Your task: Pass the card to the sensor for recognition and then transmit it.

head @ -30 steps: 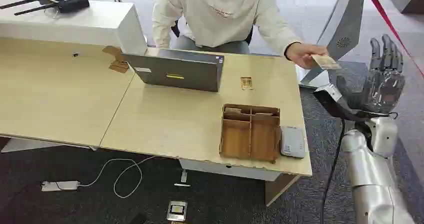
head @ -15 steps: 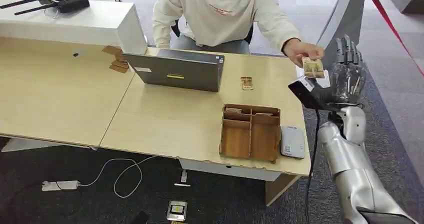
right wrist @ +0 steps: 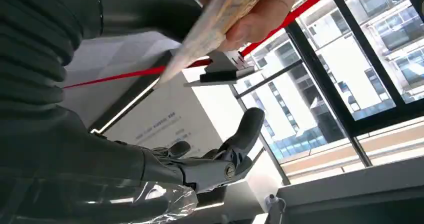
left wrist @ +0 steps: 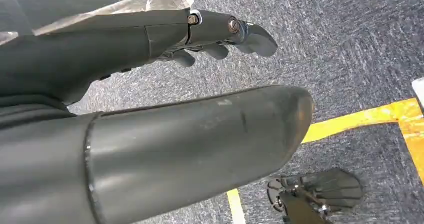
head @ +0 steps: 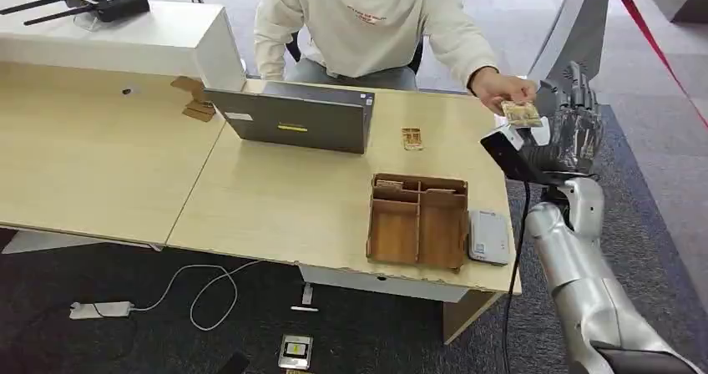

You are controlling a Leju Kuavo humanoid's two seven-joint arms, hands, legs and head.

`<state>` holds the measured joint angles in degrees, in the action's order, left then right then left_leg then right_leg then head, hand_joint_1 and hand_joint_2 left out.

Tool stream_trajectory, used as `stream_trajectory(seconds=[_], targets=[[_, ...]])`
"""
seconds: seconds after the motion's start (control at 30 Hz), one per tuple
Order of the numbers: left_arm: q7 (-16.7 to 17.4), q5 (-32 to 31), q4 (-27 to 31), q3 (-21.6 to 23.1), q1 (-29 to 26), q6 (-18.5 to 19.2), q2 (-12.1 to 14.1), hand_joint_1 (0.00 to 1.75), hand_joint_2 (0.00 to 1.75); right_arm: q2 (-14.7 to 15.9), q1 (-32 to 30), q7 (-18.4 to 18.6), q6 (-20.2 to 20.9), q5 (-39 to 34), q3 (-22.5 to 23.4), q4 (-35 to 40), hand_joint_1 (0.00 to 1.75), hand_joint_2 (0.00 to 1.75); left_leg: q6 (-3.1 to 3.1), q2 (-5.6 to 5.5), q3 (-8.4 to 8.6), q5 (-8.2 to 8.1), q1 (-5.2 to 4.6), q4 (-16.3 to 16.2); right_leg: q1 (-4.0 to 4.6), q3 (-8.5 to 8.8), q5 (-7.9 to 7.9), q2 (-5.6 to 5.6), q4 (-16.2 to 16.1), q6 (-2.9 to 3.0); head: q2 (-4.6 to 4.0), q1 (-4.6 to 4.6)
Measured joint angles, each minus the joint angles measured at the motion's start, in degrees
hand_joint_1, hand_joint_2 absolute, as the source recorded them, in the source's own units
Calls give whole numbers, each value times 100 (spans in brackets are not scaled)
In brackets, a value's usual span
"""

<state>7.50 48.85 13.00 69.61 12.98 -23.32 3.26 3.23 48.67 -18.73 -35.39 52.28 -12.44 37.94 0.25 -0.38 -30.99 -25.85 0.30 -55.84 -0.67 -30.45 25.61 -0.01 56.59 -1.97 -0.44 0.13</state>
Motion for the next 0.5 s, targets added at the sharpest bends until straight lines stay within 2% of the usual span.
stream_trajectory(seconds=[0.5], targets=[[9,-9,0,0,1,-17,0,0,0,-4,36,0,-2,-133,-2,-50,175,175,0,1,1,0,0,0,0,0,0,0,0,0,0,0]])
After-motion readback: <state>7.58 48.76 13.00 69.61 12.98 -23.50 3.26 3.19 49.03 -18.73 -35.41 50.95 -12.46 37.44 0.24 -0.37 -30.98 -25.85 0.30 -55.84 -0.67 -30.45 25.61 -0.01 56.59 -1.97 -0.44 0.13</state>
